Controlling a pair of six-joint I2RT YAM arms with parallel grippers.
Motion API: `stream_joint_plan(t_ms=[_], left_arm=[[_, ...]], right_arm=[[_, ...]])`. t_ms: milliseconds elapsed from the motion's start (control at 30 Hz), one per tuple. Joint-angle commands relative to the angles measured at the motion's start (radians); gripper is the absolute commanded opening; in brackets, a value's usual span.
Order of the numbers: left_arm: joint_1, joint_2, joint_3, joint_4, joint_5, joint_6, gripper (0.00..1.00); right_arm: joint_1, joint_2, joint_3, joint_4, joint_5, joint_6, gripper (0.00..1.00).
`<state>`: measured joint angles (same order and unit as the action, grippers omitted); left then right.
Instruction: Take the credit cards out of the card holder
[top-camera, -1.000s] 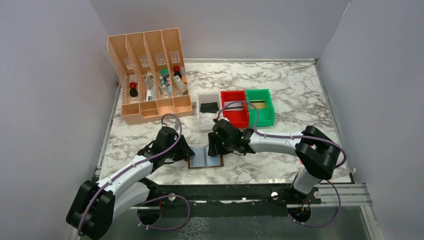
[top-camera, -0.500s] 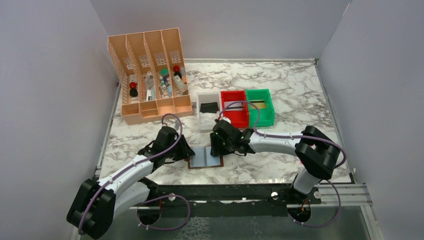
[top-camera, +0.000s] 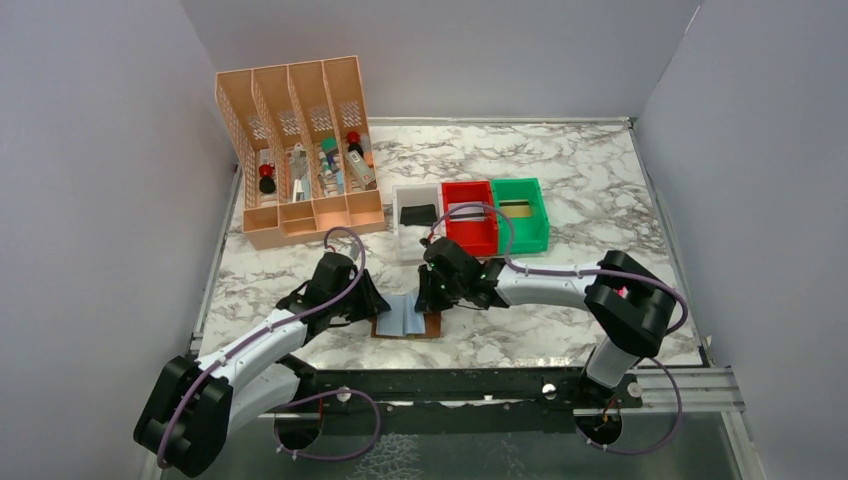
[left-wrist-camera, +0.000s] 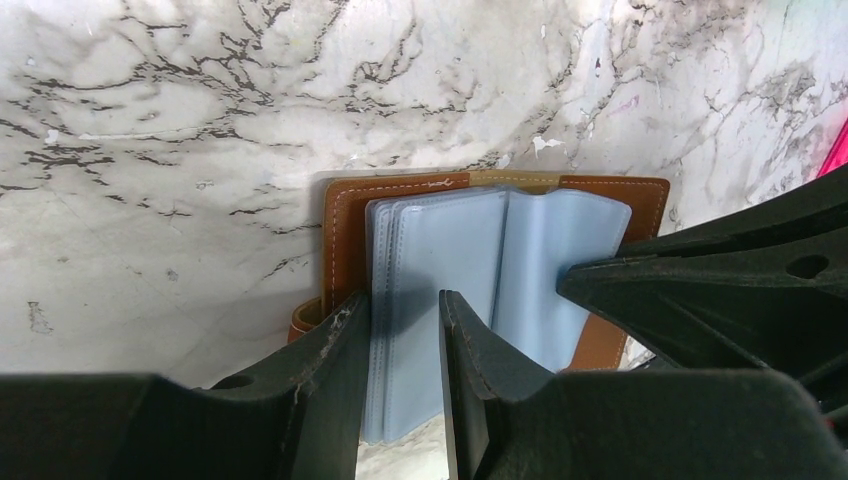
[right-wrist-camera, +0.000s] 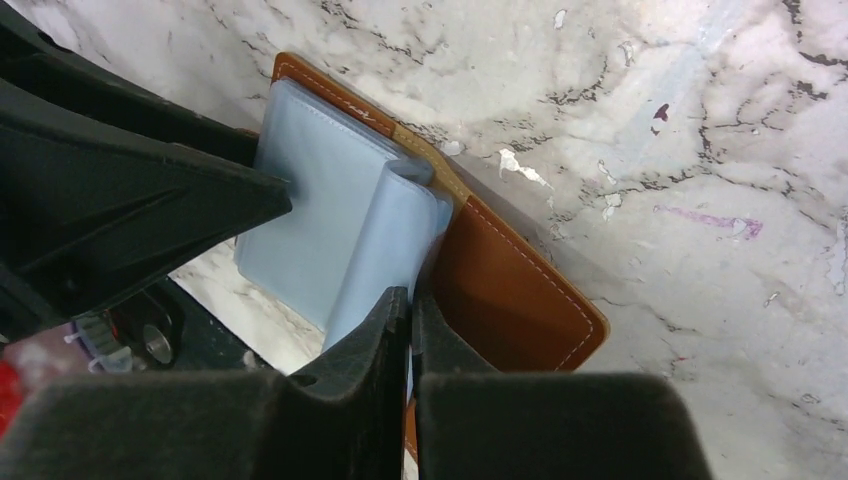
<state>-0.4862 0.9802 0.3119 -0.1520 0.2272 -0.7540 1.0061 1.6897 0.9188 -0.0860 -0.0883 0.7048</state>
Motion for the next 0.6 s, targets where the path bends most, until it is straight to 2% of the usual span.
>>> stream_joint_plan(t_ms=[0, 133, 200, 367, 567], left_arm=[[-0.002, 0.0, -0.002, 0.038, 0.043, 0.007, 0.34], [-0.002, -0.007, 0.001, 0.039, 0.049, 0.008, 0.33], [-0.002, -0.013, 0.001, 0.038, 0.052, 0.008, 0.33], [-0.002, -0.03, -0.006, 0.037, 0.049, 0.003, 0.31], [-0.002, -0.056, -0.016, 0.038, 0.038, -0.019, 0.31]], right_arm=[[0.005, -0.025, 0.001, 0.004, -0.001, 0.006, 0.11], [0.005, 0.008, 0.058, -0.146, 0.152, -0.004, 0.17], [0.005, -0.005, 0.062, -0.169, 0.183, -0.016, 0.2], [0.005, -0.094, 0.053, -0.125, 0.137, -0.086, 0.38], [0.014, -0.119, 0.102, -0.113, 0.057, -0.119, 0.43]])
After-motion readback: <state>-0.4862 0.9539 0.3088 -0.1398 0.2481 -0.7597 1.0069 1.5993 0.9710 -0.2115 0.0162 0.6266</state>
